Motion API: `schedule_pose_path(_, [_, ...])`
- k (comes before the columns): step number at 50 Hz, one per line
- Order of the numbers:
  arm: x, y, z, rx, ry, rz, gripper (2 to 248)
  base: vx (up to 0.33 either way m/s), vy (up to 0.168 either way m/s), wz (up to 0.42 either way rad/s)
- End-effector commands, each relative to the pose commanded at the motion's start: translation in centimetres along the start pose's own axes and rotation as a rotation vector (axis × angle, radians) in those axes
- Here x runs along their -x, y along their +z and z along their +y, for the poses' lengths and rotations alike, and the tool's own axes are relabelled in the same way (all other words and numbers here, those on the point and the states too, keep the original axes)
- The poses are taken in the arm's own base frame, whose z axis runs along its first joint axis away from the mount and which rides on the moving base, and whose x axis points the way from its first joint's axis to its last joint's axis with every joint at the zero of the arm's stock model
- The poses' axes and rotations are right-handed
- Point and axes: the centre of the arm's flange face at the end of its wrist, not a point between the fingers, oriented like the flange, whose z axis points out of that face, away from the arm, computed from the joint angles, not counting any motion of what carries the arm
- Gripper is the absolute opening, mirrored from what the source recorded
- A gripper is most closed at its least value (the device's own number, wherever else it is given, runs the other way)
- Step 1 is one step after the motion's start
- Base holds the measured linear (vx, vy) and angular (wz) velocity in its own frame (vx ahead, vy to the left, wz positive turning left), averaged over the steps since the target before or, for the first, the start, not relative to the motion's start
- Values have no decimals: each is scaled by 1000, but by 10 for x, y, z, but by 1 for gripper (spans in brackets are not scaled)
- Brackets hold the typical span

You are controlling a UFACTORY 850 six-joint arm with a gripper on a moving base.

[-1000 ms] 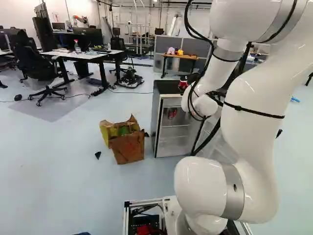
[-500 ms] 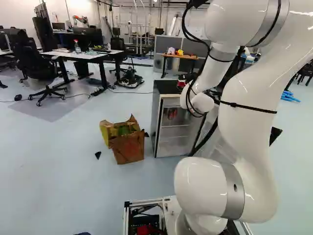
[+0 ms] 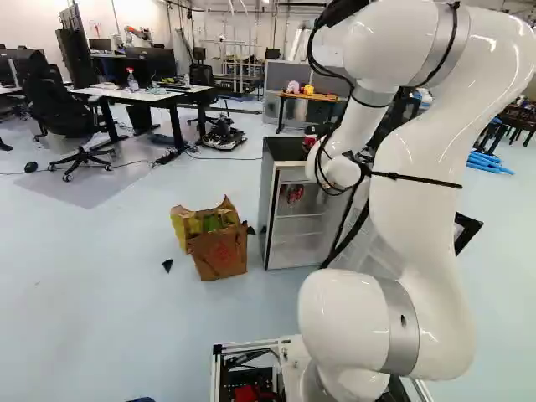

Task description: Grab a drink from the fridge

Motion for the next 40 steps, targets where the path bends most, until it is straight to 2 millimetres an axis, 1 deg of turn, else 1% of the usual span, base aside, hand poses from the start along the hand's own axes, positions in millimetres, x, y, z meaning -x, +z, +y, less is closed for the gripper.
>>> schedule_pose_path(31, [6, 40, 7, 59, 35, -39, 93, 0, 0, 0])
schedule_pose_path(40, [8, 41, 8, 72, 44, -57, 93, 0, 0, 0])
